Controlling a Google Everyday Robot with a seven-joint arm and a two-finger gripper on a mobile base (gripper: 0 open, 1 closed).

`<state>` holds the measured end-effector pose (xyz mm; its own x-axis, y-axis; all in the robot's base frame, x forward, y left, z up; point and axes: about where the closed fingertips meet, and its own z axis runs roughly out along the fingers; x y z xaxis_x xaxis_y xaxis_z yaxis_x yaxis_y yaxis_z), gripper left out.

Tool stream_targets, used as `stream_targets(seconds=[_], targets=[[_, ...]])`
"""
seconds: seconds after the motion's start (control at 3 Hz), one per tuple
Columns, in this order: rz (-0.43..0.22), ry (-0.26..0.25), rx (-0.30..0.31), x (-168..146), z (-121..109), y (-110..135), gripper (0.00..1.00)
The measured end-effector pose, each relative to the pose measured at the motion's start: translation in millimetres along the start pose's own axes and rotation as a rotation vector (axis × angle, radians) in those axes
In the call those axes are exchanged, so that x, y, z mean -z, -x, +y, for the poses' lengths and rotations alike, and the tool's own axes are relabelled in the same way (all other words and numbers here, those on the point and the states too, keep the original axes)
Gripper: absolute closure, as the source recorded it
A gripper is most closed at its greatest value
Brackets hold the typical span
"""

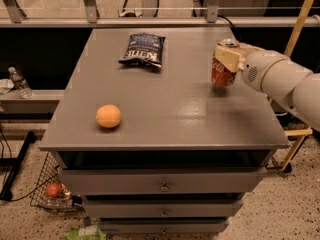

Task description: Place coke can upright

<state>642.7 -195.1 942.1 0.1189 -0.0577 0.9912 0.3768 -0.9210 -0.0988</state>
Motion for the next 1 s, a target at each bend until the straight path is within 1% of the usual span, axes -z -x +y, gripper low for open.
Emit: stream_targets(seconds=[0.33,0.67,1.0], targets=[[0.066,0.022,-0.003,5,3,6,1.0],[0.122,0.025,0.003,8,0,16,1.0],[0.113,0.019,0.003,8,-2,22,1.0]])
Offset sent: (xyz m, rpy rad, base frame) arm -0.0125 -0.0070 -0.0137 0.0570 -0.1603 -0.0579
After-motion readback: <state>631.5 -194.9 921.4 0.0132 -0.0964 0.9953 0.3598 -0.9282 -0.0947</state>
